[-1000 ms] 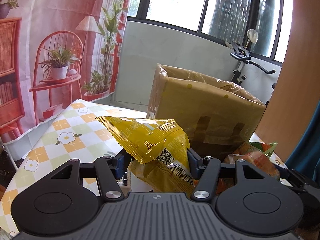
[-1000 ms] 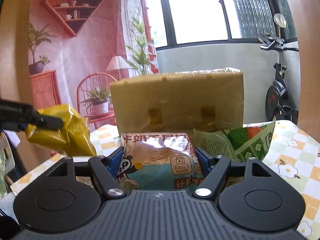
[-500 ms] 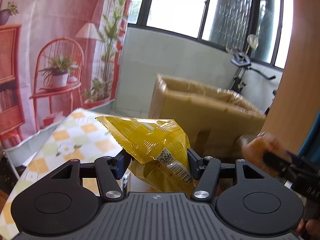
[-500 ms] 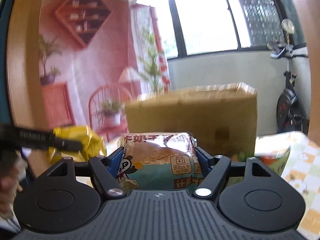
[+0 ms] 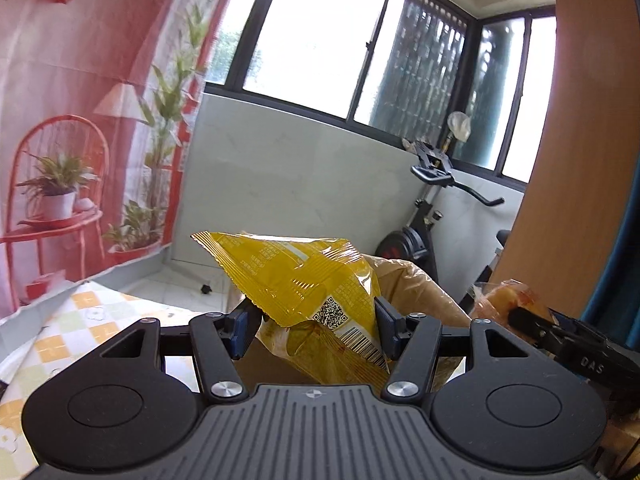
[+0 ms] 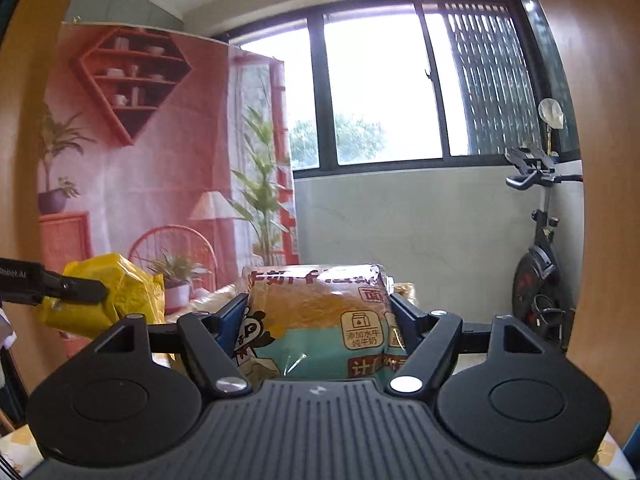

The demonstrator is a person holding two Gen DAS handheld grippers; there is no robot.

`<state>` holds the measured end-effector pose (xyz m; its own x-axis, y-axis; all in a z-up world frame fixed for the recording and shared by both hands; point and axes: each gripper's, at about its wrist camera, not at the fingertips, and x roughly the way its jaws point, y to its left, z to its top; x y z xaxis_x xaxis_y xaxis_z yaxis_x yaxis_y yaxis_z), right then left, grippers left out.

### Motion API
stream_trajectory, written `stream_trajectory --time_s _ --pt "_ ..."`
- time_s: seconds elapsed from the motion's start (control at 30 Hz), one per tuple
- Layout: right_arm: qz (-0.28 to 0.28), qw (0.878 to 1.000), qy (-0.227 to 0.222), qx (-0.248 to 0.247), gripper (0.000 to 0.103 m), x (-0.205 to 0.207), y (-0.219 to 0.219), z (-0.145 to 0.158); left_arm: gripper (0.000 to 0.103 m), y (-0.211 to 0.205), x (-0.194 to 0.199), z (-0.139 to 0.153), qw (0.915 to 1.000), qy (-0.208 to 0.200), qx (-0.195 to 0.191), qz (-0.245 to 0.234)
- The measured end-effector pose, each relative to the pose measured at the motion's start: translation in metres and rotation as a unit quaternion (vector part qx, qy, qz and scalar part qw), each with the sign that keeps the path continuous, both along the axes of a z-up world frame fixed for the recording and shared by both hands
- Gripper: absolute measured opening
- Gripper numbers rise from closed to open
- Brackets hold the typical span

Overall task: Organize snacks
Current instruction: 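Carry both snacks over the box and open both tools to drop them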

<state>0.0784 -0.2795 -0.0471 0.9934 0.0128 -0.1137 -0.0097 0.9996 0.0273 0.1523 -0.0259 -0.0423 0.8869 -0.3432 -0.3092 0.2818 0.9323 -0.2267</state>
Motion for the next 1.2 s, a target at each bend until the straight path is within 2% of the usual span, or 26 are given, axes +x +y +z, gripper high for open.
stream_trajectory --time_s 0.13,0.23,0.37,0.5,0.63,0.8,1.0,1.2 --pt "-0.007 1.0 0.011 0.019 0.075 0.021 -0.013 -0.002 0.063 -0.013 0.024 -0.003 0.9997 0.004 0.017 -0.014" --pt "-0.008 1.0 0.02 0.014 0.075 0.049 -0.01 -0.003 0.063 -0.019 0.044 -0.003 0.9995 0.006 0.027 -0.014" --pt "-0.004 0.999 0.028 0.015 0.075 0.085 -0.006 -0.004 0.063 -0.019 0.056 -0.002 0.9996 0.004 0.024 -0.011" --pt "-0.007 0.999 0.043 0.026 0.075 0.113 -0.012 -0.005 0.063 -0.027 0.067 0.001 0.9987 -0.006 0.051 -0.006" --pt "-0.009 0.998 0.061 0.025 0.075 0.14 -0.018 -0.005 0.063 -0.029 0.086 0.004 0.999 0.001 0.045 0.0" --pt "-0.021 0.995 0.091 0.035 0.075 0.167 -0.026 -0.011 0.063 -0.036 0.107 -0.005 0.9966 0.02 0.079 0.009" --pt "-0.019 0.993 0.11 0.04 0.075 0.184 -0.025 -0.022 0.063 -0.04 0.114 -0.013 0.9931 0.029 0.113 0.011" --pt "-0.032 0.99 0.123 0.061 0.076 0.185 -0.033 -0.03 0.064 -0.038 0.116 -0.019 0.9913 0.047 0.122 0.006"
